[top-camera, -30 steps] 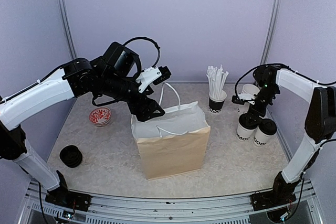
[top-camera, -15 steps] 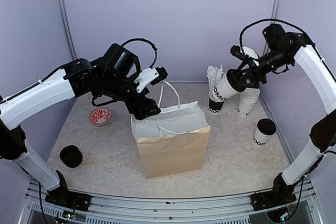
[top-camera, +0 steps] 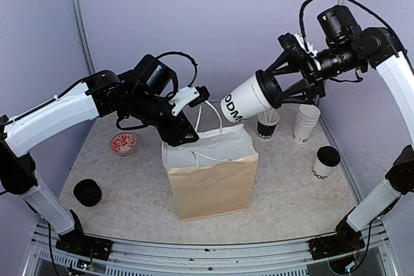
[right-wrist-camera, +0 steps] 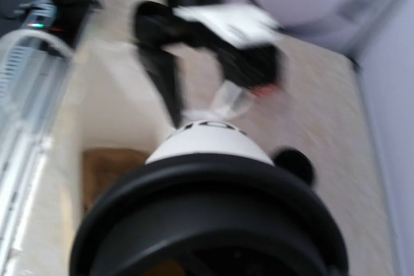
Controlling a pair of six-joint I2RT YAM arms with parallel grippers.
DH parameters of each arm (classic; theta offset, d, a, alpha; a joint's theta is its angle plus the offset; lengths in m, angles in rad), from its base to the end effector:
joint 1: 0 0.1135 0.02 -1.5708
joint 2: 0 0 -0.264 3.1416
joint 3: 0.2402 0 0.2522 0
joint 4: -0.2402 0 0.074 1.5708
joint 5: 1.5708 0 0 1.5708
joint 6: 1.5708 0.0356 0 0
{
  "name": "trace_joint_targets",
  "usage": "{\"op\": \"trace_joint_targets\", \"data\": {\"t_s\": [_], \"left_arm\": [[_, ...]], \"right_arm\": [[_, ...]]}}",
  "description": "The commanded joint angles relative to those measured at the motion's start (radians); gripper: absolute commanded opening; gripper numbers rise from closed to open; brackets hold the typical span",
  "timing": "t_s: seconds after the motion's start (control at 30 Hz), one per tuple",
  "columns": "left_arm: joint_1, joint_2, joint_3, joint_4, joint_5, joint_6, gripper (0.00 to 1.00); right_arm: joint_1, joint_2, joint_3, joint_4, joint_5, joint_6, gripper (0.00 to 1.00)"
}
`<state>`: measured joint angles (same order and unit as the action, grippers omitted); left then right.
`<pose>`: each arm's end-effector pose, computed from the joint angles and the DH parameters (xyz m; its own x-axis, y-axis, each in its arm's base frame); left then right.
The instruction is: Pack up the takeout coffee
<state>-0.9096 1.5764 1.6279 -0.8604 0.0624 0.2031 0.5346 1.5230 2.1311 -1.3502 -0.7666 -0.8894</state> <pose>0.2062 -0.2686 0.3708 -0.2709 0.6761 -0.6852 0.8870 0.4518 0.0950 0.2005 0.1474 0.4990 0.2604 -0.4959 -0.8284 -0.9599 -0.0411 -0.2772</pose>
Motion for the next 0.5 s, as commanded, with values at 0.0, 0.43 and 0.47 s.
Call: {"op": "trace_joint_targets", "data": {"t_s": [0.0, 0.43, 0.47], "left_arm": [[0.009, 0.012, 0.039, -0.013, 0.03, -0.04, 0.6], [0.01, 0.018, 0.055, -0.022, 0.108, -0.077, 0.2], [0.01, 0.017, 0.052, -0.02, 0.11, -0.077, 0.18]], "right_arm": [[0.108, -0.011, -0.018, -0.028, -0.007, -0.021, 0.54], [0.24, 0.011, -0.144, 0.071, 0.174, 0.024, 0.53], [0.253, 0.023, -0.135, 0.075, 0.211, 0.022, 0.53]]}}
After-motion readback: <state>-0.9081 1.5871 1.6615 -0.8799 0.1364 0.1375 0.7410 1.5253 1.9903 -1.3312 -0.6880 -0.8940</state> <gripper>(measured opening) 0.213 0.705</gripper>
